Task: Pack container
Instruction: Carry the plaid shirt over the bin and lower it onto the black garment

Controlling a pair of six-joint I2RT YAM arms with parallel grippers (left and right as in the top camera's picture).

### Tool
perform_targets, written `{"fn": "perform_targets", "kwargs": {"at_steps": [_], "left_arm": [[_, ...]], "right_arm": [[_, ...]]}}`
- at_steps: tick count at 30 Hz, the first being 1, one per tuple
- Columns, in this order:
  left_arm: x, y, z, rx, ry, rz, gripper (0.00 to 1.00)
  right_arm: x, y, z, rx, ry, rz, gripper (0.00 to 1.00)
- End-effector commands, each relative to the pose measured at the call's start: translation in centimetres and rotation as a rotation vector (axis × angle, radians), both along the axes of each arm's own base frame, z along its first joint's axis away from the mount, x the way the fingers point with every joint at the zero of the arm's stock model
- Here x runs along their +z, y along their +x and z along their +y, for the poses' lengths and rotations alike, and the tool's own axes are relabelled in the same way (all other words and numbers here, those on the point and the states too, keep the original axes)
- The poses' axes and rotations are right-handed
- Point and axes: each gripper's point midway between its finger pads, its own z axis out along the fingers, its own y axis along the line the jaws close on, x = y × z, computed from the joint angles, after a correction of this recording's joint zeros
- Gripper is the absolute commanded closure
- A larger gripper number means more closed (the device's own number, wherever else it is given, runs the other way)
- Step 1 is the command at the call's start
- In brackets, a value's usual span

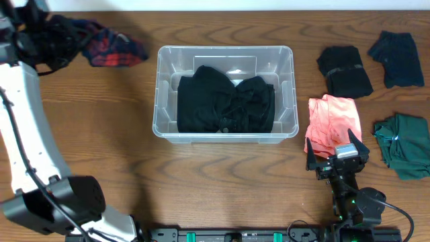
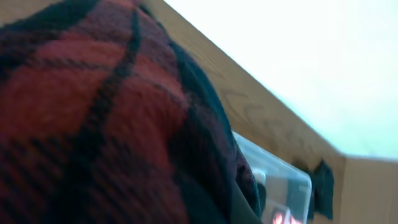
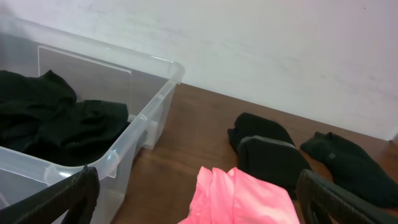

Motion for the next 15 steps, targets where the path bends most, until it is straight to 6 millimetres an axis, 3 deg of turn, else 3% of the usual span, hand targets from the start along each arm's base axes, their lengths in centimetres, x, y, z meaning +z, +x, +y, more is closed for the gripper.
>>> {"fn": "perform_targets", "kwargs": {"at_steps": [1,10,15], "left_arm": [[4.9,-2.2,-2.9,-0.097,0.069,-0.137,0.94],[11.2,-7.3,-4.9,-0.167,0.207,-0.325,0.94],[11.8,-9.9,-8.0,-0.26,0.22,-0.336,0.94]], "right_arm": [[-0.1,0.0,-0.4,-0.016,-0.007,-0.001,0.01],[-0.1,0.0,-0.4,-0.016,-0.007,-0.001,0.01],[-0.1,0.0,-0.4,-0.016,-0.007,-0.001,0.01]]}}
